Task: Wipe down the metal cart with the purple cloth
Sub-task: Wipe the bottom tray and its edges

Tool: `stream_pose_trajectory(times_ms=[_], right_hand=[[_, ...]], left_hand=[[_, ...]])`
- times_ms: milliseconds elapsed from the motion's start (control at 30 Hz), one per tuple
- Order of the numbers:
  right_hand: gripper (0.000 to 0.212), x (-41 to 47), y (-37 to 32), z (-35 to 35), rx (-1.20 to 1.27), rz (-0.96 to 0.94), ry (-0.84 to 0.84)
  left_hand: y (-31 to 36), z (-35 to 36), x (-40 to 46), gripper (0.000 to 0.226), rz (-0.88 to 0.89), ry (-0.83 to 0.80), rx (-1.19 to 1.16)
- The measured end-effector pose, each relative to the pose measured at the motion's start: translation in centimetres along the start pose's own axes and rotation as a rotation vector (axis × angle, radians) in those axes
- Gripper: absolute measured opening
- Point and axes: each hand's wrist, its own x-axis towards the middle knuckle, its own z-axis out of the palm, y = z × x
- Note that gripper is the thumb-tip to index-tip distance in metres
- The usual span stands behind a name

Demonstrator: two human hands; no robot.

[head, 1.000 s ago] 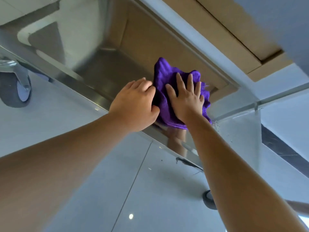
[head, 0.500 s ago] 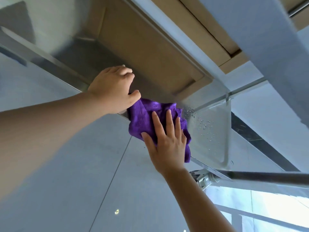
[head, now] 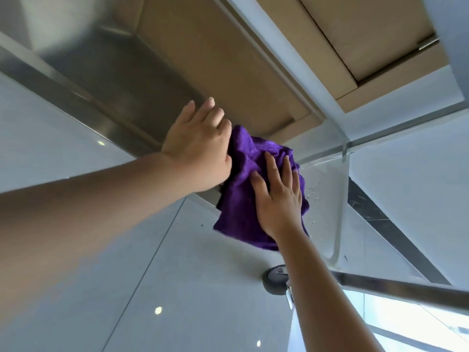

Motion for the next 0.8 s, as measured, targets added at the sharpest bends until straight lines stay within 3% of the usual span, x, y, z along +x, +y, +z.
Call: stream_pose_trajectory(times_ms=[133, 400, 667, 800], right_hand=[[0.057, 5.5, -0.2, -0.5, -0.022, 0.01, 0.096], [0.059, 15.1, 1.2, -2.0, -0.021, 0.09, 0.14], [0.063, 18.6, 1.9, -3.0, 0.079, 0.502, 0.158], [0.067, 16.9, 1.6, -2.7, 0.087, 0.55, 0.14]], left_hand=[[2.1, 1.0, 1.7, 0.054, 0.002, -0.087, -0.022], [2.3, 2.0, 1.5, 0.061, 0.041, -0.098, 0.052], [2.2, 2.3, 1.8, 0.058, 0.043, -0.107, 0.015], [2.2, 2.4, 2.0, 0.058, 0.03, -0.089, 0.03]])
